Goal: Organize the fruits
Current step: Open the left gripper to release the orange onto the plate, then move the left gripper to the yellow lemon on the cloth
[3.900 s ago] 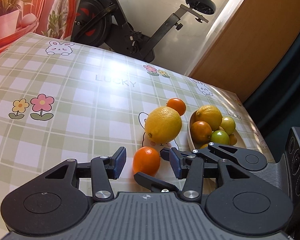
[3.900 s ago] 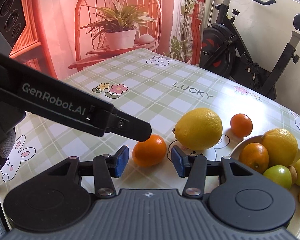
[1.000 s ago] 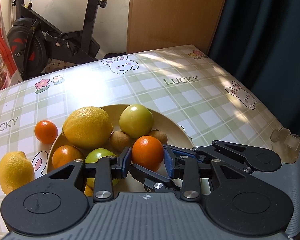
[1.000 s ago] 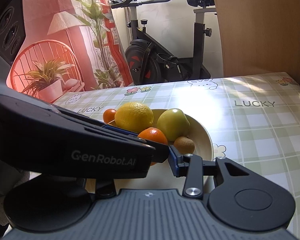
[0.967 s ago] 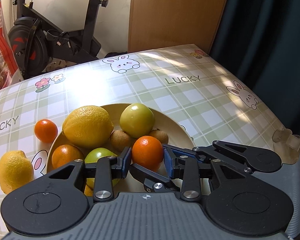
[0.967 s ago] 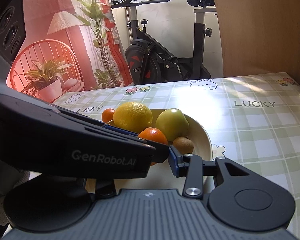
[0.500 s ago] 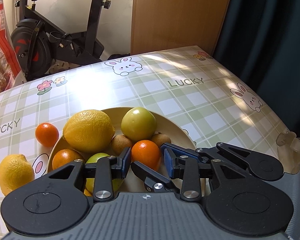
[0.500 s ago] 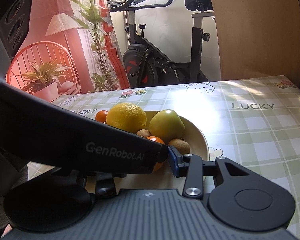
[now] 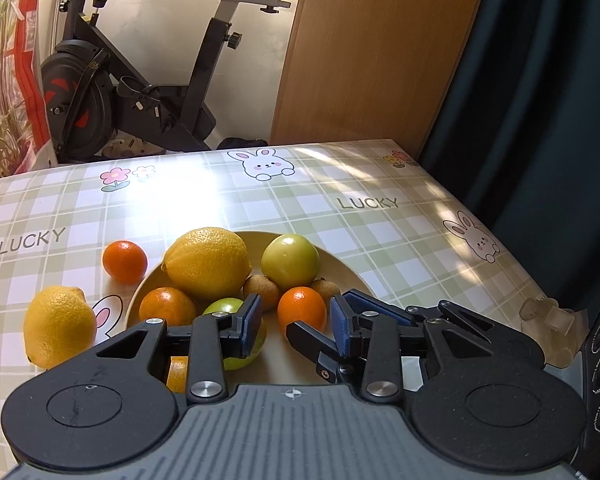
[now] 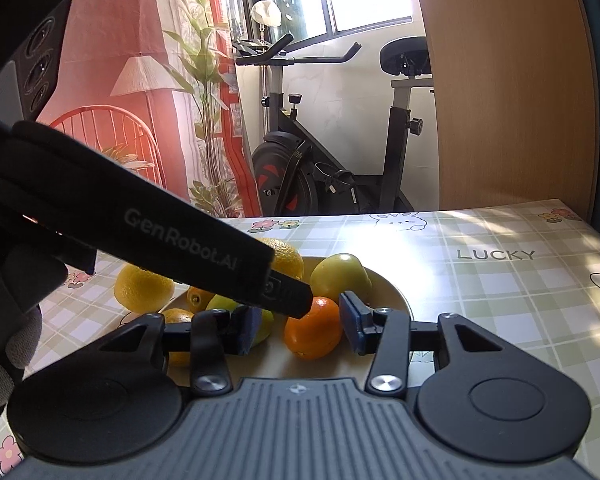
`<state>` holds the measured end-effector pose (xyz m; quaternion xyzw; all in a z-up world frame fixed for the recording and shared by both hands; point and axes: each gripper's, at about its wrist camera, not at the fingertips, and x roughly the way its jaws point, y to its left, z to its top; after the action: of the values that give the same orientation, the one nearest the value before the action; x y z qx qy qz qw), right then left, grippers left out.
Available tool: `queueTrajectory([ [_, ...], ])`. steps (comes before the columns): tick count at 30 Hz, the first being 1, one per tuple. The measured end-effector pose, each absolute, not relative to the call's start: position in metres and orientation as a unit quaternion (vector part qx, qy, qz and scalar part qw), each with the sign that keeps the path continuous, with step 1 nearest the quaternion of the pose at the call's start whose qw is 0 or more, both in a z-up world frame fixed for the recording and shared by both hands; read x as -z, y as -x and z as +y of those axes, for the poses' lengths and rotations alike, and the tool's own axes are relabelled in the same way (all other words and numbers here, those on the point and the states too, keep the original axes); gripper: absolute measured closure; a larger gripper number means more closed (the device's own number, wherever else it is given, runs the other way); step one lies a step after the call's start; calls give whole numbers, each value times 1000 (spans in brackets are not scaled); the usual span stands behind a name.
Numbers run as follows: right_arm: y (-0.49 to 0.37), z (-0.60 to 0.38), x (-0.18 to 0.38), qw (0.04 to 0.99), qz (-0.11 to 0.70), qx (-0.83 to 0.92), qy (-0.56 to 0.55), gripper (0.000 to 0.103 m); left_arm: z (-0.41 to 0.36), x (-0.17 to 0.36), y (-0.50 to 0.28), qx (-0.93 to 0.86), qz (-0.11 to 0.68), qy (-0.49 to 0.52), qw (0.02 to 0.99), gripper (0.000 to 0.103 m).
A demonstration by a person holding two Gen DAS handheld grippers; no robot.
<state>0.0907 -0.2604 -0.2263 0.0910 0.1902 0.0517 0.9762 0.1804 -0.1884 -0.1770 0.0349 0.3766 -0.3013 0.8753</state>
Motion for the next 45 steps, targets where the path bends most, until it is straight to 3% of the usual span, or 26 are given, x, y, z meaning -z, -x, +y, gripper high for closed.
queueTrajectory([
  [24, -98, -252, 203, 967, 220, -56, -118, 56, -48, 135, -206, 258, 347, 22, 902, 62],
  [27, -107, -242, 196, 964, 226, -70, -120, 56, -33, 141, -213, 256, 351, 29, 900, 52],
  [35, -142, -196, 181, 960, 241, -118, -80, 56, -15, 161, -239, 241, 367, 42, 897, 51],
  [38, -159, -178, 184, 953, 260, -139, -69, 55, -9, 169, -246, 247, 375, 58, 892, 38],
  [39, -163, -174, 186, 951, 266, -145, -68, 53, -7, 172, -247, 248, 375, 64, 891, 33],
  [42, -179, -154, 191, 943, 286, -160, -48, 37, -4, 181, -253, 246, 378, 73, 890, 32],
  [45, -191, -136, 197, 937, 302, -176, -21, 35, -4, 187, -257, 253, 384, 83, 884, 32],
])
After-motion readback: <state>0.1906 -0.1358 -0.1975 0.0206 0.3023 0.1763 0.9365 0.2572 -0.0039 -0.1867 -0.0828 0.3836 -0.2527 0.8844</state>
